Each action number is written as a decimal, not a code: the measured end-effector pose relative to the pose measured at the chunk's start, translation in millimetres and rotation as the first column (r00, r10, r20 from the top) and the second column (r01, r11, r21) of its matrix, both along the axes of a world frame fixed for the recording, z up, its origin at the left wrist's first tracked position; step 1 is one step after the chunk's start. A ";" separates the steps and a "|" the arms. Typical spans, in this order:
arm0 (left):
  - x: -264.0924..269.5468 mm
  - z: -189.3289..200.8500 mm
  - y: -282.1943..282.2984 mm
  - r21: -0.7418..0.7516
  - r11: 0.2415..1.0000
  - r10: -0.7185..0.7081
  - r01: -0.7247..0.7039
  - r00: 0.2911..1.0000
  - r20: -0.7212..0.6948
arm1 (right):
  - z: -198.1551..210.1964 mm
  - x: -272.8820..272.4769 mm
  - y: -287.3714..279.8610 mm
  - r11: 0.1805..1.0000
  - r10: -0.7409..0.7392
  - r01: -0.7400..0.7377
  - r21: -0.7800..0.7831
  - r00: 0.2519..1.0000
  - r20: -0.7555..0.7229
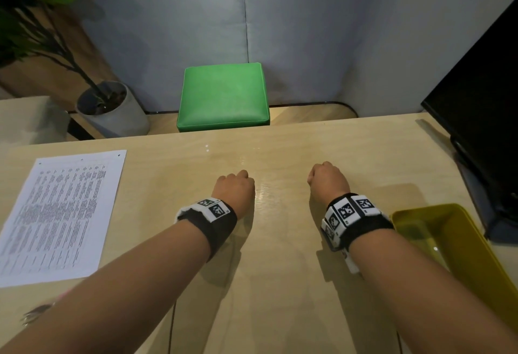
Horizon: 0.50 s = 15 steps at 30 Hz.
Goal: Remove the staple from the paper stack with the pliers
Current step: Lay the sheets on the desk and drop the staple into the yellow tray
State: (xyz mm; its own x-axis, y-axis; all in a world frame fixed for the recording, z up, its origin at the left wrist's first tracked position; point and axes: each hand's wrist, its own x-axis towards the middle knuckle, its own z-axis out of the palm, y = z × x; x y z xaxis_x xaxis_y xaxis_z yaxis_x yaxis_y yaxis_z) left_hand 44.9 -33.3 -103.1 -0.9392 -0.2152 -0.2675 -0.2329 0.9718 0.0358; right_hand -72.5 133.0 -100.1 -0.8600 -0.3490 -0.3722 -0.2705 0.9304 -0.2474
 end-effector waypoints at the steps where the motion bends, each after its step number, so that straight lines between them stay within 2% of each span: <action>1: 0.4 1.1 0.6 0.028 0.999 0.017 -0.017 1.000 -0.004 | 2.5 -1.5 2.5 0.998 -0.038 0.040 -0.039 0.998 0.044; 4: 1.1 6.8 2.3 0.122 0.989 0.082 -0.079 0.996 -0.021 | 10.8 -4.7 13.2 0.969 -0.158 0.184 -0.167 0.974 0.160; 7: 2.6 12.4 2.8 0.175 0.979 0.111 -0.106 0.994 -0.020 | 12.9 -0.3 23.6 0.929 -0.221 0.265 -0.260 0.957 0.186; 12: 6.3 14.3 5.3 0.199 0.974 0.109 -0.107 0.994 0.001 | 8.5 10.6 27.0 0.947 -0.136 0.151 -0.283 0.988 0.074; 15: 7.8 11.9 6.4 0.198 0.974 0.116 -0.111 0.993 -0.010 | 7.2 12.6 22.9 0.982 -0.031 0.036 -0.185 0.999 0.032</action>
State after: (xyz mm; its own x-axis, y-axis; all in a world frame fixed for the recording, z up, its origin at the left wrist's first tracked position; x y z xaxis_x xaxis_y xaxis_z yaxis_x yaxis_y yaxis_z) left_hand 52.6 -26.9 -91.2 -0.9177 -0.2660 -0.2952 -0.3383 0.9126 0.2295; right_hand -60.0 155.8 -92.8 -0.8622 -0.3854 -0.3288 -0.2298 0.8759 -0.4242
